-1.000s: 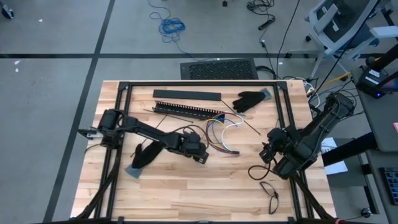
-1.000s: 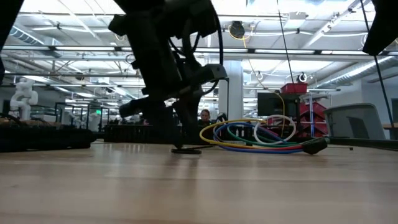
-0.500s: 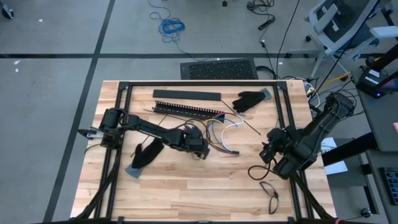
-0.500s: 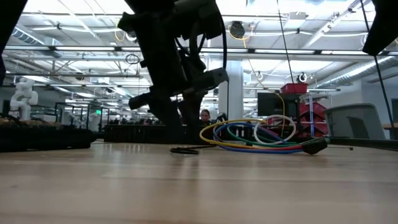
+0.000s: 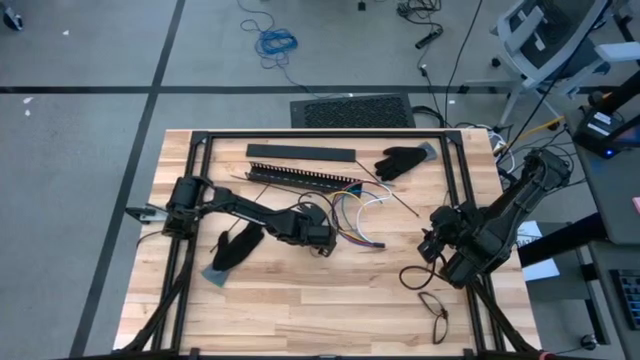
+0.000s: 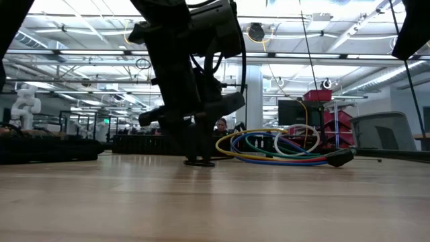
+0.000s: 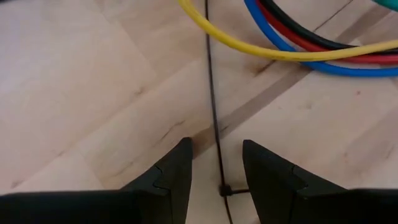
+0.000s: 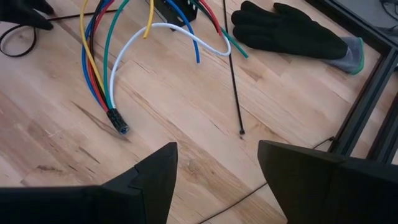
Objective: Ziptie cables
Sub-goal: Wrap the cable wires using a zip tie
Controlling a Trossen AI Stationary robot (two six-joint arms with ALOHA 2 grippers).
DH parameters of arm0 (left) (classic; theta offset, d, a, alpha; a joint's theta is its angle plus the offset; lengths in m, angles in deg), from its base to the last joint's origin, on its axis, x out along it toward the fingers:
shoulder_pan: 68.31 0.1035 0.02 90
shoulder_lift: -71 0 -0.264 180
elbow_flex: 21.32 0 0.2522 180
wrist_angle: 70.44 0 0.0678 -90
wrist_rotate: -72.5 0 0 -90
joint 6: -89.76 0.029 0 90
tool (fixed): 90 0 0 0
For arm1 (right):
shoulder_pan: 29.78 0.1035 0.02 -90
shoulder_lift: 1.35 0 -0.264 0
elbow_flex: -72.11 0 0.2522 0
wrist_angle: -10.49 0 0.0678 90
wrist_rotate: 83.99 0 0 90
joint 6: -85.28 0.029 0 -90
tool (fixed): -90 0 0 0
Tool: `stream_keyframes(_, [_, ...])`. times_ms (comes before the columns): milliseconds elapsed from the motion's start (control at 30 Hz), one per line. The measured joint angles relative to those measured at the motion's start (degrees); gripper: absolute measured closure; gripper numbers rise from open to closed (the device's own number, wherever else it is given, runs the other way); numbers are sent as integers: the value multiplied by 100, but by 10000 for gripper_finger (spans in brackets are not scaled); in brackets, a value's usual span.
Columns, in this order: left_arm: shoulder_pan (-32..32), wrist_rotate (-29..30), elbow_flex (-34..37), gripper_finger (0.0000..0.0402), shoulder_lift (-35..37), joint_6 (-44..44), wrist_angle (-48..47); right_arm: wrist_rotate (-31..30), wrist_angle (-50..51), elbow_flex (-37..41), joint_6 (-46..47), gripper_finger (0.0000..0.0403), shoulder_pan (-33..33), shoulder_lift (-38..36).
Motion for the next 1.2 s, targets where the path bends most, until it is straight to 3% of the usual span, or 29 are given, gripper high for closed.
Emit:
stream_keyframes(167, [-25,79,2,275,-31,42,-52,7,-2,0,26,181,0,-68])
stream_keyframes(333, [19,63,13,379,-40,542,-126,0,1,0,88,181,0,-193])
stream_keyframes(400, [19,62,13,393,-42,579,-124,-4,0,0,138,181,0,-247])
stream_keyframes(900, [-318,205,54,401,675,571,-1058,-582,-25,-3,521,181,0,-714])
stream_keyframes(1033, [-610,678,50,401,1155,737,-1031,-56,-6,-4,232,181,105,-689])
stream_keyframes(1200, [-1162,930,39,401,1880,2246,-542,540,-16,353,422,181,390,-665])
